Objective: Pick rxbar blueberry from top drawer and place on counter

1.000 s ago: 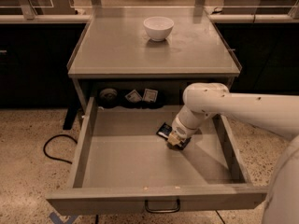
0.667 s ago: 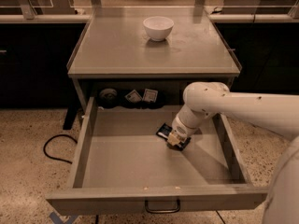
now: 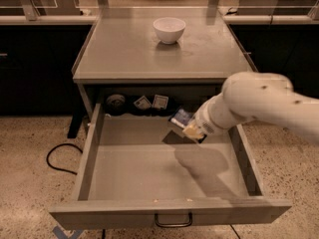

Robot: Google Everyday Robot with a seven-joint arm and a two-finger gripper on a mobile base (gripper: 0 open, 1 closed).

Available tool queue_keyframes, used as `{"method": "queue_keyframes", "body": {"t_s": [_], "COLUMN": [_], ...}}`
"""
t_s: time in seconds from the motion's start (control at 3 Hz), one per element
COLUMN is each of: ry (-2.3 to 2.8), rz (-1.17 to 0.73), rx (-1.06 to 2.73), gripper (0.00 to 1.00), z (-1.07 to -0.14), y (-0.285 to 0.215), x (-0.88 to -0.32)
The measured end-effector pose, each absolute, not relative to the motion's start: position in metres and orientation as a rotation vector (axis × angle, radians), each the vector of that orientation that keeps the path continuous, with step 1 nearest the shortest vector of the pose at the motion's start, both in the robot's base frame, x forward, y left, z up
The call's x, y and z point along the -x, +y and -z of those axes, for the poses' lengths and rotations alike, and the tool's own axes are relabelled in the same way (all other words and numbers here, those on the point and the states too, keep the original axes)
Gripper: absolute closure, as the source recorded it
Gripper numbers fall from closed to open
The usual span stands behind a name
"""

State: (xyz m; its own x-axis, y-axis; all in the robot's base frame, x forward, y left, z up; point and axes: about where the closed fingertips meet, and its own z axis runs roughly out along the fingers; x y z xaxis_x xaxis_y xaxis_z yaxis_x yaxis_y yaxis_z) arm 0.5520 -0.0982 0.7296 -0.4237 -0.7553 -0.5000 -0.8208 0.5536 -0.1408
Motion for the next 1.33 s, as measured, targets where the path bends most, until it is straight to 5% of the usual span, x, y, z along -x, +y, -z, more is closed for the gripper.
{"method": "queue_keyframes", "body": {"t_s": [0.33,1.0,1.33], "ry": [2.072,1.978,1.98], "rz": [-0.09,-0.05,-0.016], "rx": [1.209,1.239,1.233], "gripper": [1.0,1.0,1.0], "z": [-0.871,-0.913,-0.921], "y": [-0.12,-0.11,-0.104], "x": [-0.535,-0.548,-0.596]}}
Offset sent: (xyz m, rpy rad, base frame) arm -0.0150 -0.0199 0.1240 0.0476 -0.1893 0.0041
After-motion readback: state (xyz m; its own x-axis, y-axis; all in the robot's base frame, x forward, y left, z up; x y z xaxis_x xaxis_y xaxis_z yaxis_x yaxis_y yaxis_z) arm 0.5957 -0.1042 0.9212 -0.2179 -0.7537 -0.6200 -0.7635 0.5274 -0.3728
